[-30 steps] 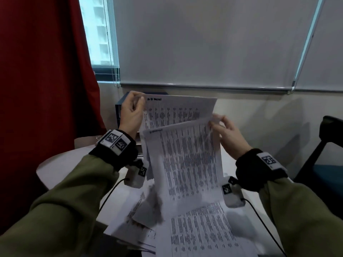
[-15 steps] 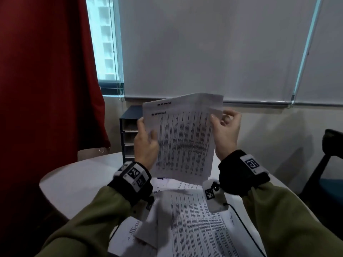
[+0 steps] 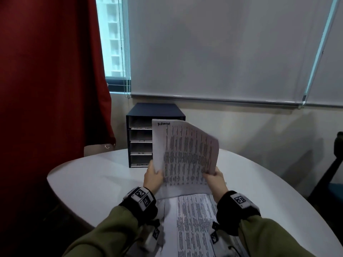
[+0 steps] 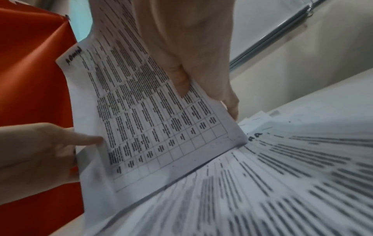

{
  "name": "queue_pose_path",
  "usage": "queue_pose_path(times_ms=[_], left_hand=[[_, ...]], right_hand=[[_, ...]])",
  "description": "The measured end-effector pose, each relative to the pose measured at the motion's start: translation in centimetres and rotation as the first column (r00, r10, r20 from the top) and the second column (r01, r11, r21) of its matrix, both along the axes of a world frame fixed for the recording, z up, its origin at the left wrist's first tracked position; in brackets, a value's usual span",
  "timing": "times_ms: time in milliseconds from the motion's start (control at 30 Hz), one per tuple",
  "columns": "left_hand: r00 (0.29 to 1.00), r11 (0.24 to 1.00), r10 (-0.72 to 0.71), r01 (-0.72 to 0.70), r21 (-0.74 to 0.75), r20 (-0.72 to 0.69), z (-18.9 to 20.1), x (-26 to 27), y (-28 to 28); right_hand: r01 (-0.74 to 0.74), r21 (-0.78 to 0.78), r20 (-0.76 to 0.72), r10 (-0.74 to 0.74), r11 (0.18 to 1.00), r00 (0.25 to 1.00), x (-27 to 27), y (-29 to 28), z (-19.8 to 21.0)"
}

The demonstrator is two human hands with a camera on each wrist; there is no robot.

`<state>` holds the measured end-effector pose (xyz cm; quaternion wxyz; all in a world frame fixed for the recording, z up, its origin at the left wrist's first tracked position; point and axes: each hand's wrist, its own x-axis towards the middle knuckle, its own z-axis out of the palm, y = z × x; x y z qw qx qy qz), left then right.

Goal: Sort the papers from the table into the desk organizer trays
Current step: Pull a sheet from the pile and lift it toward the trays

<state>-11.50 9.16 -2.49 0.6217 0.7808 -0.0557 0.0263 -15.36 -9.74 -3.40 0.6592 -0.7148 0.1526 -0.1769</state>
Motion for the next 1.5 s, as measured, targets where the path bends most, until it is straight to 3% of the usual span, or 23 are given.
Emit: queue_pose_path(times_ms=[133, 233, 333, 400, 467, 533, 833, 933, 1033, 1133, 1200, 1233, 1367, 1500], left_hand=[[0.997, 1.000, 0.026, -0.025, -0.017, 0.071, 2.9, 0.2, 0.5], [0.996, 0.997, 0.074, -0.075, 0.030, 0.042, 3.3, 2.0, 2.1], [0.973, 0.993, -0.014, 0.042, 0.114, -0.230, 1.2, 3.5, 4.4], [0.927, 0.985, -0.044, 0.102, 0.139, -0.373, -0.6, 3.6, 5.7], [0.890, 0.982, 0.010, 0.077, 0.173, -0.455, -2.2, 3.8, 7.0], [0.871, 0.986, 0.038, 0.048, 0.161, -0.489, -2.8, 4.3, 7.7], [0.830, 0.999, 0.006, -0.029, -0.032, -0.558, -1.4, 9.0, 8.1], [0.799, 0.994, -0.062, -0.008, -0.113, -0.598, -1.6, 10.0, 8.2], [0.779, 0.991, -0.090, 0.005, -0.137, -0.620, -2.0, 11.2, 8.4], [0.834, 0.996, -0.044, -0.007, -0.090, -0.550, -2.1, 12.9, 7.8], [0.860, 0.985, 0.007, -0.093, -0.142, -0.510, -2.4, 13.9, 7.3], [0.858, 0.970, 0.012, -0.134, -0.201, -0.513, -2.4, 14.5, 6.9], [0.847, 0.844, 0.007, -0.290, -0.451, -0.532, -2.4, 17.2, 6.2], [0.842, 0.770, 0.065, -0.383, -0.510, -0.535, -2.7, 19.1, 5.7]], right_hand=[[0.077, -0.113, 0.098, -0.066, 0.991, 0.993, 1.3, 0.3, 2.9], [0.067, -0.157, 0.017, -0.065, 0.985, 0.998, 1.7, 0.8, 3.8], [-0.036, -0.100, -0.220, 0.013, 0.994, 0.975, 2.2, 1.1, 1.2], [-0.148, -0.106, -0.389, 0.096, 0.983, 0.916, 2.1, 1.4, -1.0], [-0.251, -0.088, -0.480, 0.180, 0.964, 0.859, 2.8, 1.7, -2.6], [-0.255, -0.085, -0.505, 0.179, 0.963, 0.844, 3.6, 2.2, -2.7], [-0.119, -0.115, -0.550, 0.037, 0.986, 0.834, 9.9, 2.9, -1.2], [-0.150, -0.101, -0.555, 0.070, 0.984, 0.829, 12.5, 2.4, -1.2], [-0.264, -0.033, -0.517, 0.210, 0.964, 0.830, 14.4, 2.5, -1.0], [-0.315, 0.092, -0.591, 0.307, 0.944, 0.746, 15.8, 2.2, -0.8], [-0.362, 0.174, -0.648, 0.383, 0.916, 0.658, 17.0, 1.8, -0.8], [-0.345, 0.191, -0.652, 0.381, 0.919, 0.655, 17.6, 1.5, -0.9], [-0.147, 0.243, -0.532, 0.259, 0.959, 0.807, 20.1, 1.1, -2.5], [-0.102, 0.377, -0.323, 0.234, 0.920, 0.917, 21.8, 1.7, -4.1]])
